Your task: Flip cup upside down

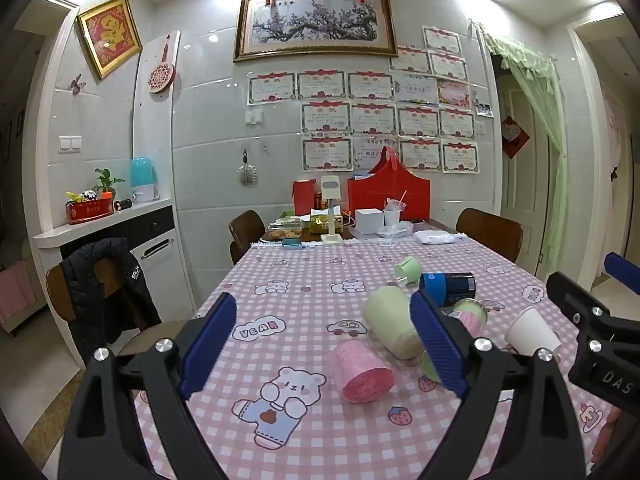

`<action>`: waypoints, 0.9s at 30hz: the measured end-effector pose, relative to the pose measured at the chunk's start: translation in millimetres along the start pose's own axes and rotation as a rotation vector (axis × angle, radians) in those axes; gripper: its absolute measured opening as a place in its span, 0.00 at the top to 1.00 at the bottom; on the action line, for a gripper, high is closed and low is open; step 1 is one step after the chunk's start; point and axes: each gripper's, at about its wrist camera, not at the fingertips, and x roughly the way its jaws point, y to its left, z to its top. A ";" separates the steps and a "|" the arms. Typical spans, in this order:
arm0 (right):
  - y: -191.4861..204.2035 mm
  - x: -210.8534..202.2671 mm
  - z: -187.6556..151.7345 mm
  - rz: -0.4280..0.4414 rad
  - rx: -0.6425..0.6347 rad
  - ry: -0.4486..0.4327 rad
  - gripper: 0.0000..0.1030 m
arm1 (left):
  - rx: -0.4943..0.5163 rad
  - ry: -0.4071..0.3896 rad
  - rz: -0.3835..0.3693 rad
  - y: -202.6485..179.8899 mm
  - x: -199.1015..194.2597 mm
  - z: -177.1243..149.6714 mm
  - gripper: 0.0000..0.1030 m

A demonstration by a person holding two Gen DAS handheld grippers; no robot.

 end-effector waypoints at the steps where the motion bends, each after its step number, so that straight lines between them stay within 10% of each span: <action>1: 0.0 0.1 -0.1 0.000 0.000 0.000 0.07 | 0.000 0.002 0.000 0.0 0.1 0.0 0.15; 27: 0.2 2.1 -0.2 0.001 -0.001 0.002 0.07 | 0.000 0.000 0.000 0.2 0.3 0.2 0.15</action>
